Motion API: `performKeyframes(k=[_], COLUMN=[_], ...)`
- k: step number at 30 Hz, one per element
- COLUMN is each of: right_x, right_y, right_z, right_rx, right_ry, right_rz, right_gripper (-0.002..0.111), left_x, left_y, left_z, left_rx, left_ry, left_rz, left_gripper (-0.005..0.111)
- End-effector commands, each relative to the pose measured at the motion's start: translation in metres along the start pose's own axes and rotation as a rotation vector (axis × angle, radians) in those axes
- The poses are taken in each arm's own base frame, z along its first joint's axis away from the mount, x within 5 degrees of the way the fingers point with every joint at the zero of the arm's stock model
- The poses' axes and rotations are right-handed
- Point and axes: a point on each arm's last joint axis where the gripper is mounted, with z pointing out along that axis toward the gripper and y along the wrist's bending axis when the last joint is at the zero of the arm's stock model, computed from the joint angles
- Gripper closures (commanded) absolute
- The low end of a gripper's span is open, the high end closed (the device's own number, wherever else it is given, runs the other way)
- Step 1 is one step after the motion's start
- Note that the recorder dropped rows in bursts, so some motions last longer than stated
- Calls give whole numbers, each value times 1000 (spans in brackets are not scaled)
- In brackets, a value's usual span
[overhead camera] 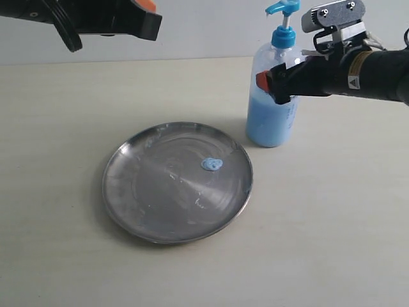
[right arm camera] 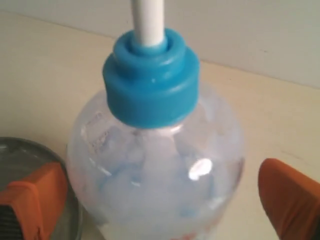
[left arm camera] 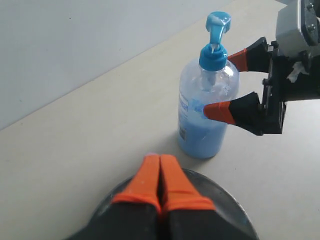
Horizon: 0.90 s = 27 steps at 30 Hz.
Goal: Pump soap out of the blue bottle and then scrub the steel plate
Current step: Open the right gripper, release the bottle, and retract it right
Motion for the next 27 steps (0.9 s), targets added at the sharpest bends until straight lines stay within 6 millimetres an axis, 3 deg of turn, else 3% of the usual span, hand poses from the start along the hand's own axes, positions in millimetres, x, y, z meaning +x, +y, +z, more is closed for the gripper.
performKeyframes(k=[1,8,12,18,21,24,27], right_x=[-15,-38,-35,3,21,27,29], right_y=[-2,12,21,35,43,45,45], right_z=[-25,-64,-79,-92,-94,-95,-95], right_rx=[72,18,-28,-87,-153,-168,-170], right_ry=[66,68,56,149,205,222,229], right_rz=[7,100,115,170,192,196,198], right_gripper=[3,4,13,54,87,100,101], left_x=[1,13,26,50,50,47,42], left_y=[-1,-2,-2,-5,-8,-10,-13], left_z=[-1,3,6,0,-14,-28,-55], left_rx=[7,7,8,20,31,46,68], left_ry=[3,32,65,123,98,75,46], left_rz=[-16,-18,-26,-59,-87,-115,-117], left_gripper=[107,107,107,107,107,107,107])
